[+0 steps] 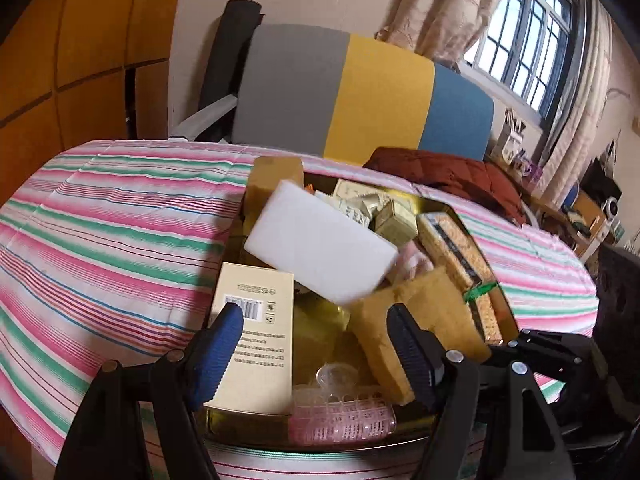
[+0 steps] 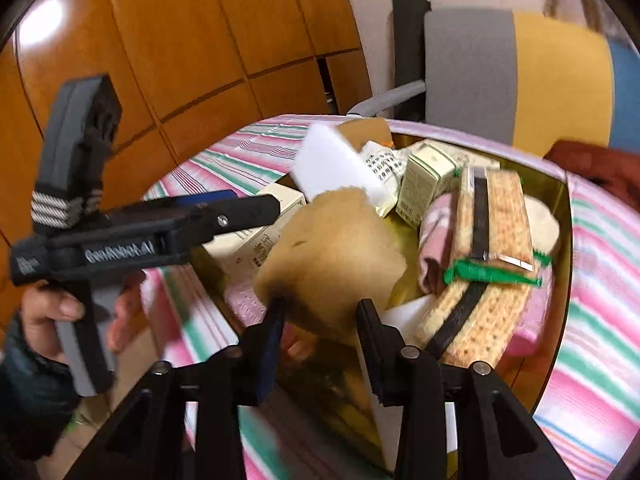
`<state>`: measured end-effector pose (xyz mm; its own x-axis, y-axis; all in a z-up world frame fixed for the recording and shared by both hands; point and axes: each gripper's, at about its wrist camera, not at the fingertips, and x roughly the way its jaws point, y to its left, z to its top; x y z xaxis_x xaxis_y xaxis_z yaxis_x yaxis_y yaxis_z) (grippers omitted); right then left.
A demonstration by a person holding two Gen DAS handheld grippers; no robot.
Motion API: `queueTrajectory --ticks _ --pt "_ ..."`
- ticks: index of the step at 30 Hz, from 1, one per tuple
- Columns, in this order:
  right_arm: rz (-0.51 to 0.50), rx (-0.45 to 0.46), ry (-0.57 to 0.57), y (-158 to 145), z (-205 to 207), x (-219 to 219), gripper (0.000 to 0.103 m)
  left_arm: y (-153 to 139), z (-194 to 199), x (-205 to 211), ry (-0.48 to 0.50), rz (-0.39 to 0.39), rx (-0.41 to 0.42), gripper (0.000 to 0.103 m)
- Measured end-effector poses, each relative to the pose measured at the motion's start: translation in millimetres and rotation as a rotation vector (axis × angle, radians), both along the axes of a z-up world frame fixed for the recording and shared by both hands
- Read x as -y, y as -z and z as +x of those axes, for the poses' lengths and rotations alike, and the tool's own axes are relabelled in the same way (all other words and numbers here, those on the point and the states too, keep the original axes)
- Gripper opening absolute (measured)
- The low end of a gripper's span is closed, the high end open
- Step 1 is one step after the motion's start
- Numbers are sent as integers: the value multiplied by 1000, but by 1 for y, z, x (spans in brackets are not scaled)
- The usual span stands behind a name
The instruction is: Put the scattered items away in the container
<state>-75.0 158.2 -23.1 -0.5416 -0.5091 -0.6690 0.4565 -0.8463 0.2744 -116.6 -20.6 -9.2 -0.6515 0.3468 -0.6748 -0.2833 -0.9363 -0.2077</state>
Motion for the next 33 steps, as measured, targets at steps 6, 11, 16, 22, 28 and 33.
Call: queueTrajectory --ticks 6,11,16,22,28,33 --pt "-59 -16 25 -4 14 -12 61 -5 -1 7 -52 28 -32 75" --pt "-70 -70 74 -13 21 -21 61 -20 -5 10 -44 39 -81 74" --pt "-16 -134 150 -23 16 -24 60 -16 -19 -3 -27 -17 -67 73" --pt "39 -100 193 -24 -7 -36 60 2 -39 -13 -32 -36 -2 72" --pt "36 -66 209 -13 -26 -39 60 11 -45 -17 -45 -40 -3 72" --pt "-39 -45 161 -8 -29 -36 60 12 -47 -21 -54 -74 -26 72"
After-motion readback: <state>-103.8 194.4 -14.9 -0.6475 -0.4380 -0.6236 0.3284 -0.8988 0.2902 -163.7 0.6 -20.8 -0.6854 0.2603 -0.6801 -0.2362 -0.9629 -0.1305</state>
